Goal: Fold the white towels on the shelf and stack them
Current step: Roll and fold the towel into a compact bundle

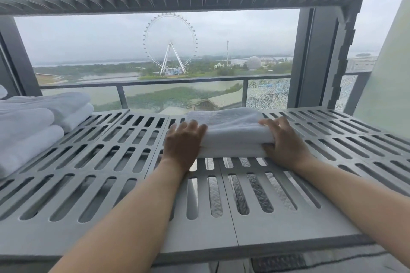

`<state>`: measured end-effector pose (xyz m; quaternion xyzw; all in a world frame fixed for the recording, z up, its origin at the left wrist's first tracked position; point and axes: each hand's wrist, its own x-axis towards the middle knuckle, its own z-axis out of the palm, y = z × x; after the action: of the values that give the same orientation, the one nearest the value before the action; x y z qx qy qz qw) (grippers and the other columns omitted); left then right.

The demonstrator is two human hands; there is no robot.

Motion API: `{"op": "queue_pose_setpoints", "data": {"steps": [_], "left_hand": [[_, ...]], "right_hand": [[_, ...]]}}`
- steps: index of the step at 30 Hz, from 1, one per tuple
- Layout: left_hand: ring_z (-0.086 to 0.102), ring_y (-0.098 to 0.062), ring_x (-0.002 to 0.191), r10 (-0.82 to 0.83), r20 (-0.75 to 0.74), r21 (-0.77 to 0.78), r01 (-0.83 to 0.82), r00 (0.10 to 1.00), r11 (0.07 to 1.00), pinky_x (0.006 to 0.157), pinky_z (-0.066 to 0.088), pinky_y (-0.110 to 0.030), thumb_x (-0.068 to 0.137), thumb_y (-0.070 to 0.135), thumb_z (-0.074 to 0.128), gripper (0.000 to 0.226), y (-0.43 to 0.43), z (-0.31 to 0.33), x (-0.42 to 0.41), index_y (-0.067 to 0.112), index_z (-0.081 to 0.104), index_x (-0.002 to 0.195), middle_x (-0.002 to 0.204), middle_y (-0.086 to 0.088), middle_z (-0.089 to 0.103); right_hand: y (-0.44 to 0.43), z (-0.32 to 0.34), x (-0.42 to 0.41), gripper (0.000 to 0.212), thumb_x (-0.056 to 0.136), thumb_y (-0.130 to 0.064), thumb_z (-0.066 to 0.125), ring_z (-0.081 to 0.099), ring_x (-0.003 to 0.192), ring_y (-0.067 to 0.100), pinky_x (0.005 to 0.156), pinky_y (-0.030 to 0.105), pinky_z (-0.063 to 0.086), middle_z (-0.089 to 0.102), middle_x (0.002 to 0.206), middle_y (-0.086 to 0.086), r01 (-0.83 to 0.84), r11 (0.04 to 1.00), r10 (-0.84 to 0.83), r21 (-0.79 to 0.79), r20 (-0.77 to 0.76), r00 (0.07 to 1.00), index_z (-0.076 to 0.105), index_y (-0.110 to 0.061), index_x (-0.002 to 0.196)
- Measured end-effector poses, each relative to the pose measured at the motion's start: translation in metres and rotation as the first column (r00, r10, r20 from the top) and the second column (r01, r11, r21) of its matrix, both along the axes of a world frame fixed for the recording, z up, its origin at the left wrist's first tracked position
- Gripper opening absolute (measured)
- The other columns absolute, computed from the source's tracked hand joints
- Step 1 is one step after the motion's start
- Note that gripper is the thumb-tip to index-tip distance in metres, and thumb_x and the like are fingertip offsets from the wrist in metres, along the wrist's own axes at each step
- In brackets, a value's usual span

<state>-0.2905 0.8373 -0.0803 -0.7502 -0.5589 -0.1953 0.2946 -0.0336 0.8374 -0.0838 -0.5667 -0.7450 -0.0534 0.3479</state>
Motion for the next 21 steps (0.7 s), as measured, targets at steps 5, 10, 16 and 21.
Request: {"op": "queue_pose_setpoints", "data": {"steps": [5, 10, 16, 21], "left_hand": [[0.057, -0.028, 0.09, 0.016, -0.078, 0.023, -0.014, 0.997, 1.0, 0.076, 0.044, -0.039, 0.079, 0.017, 0.059, 0.037, -0.002, -0.002, -0.001, 0.02, 0.045, 0.113, 0.104, -0.006, 0.056], [0.051, -0.024, 0.109, -0.049, 0.033, -0.033, 0.05, 0.998, 0.998, 0.101, 0.031, -0.043, 0.078, 0.01, 0.05, 0.034, -0.003, 0.001, 0.0, 0.017, 0.05, 0.111, 0.116, -0.003, 0.056], [0.058, -0.022, 0.102, -0.091, 0.162, -0.06, 0.102, 0.983, 0.993, 0.11, -0.01, -0.054, 0.08, 0.026, 0.038, 0.039, -0.013, 0.009, 0.013, 0.018, 0.056, 0.114, 0.103, -0.001, 0.066], [0.053, -0.026, 0.114, -0.124, 0.366, -0.31, 0.247, 0.922, 0.918, 0.111, 0.013, -0.052, 0.095, 0.036, 0.019, 0.048, 0.003, 0.033, 0.04, 0.016, 0.059, 0.112, 0.124, -0.007, 0.059]], "right_hand": [[0.002, -0.002, 0.002, 0.043, 0.078, -0.021, 0.049, 0.055, 0.087, 0.033, 0.066, 0.037, 0.037, 0.04, 0.11, 0.006, 0.119, 0.993, -0.117, -0.026, 0.065, 0.991, 0.041, -0.029, 0.12], [0.003, 0.002, 0.009, 0.051, 0.079, -0.014, 0.056, 0.047, 0.113, 0.034, 0.089, 0.045, 0.042, 0.046, 0.128, 0.013, -0.075, 0.996, 0.067, 0.051, 0.139, 0.988, 0.046, -0.016, 0.129], [-0.001, 0.019, 0.006, 0.067, 0.07, -0.043, 0.036, 0.032, 0.132, 0.014, 0.104, 0.027, 0.021, 0.04, 0.144, 0.0, -0.268, 0.956, 0.267, -0.12, -0.023, 0.963, 0.045, -0.024, 0.134], [0.023, 0.044, -0.006, 0.051, 0.087, -0.04, 0.027, 0.033, 0.132, 0.012, 0.102, 0.027, 0.021, 0.04, 0.144, -0.004, -0.243, 0.915, 0.217, -0.322, -0.115, 0.969, 0.05, -0.023, 0.13]]}}
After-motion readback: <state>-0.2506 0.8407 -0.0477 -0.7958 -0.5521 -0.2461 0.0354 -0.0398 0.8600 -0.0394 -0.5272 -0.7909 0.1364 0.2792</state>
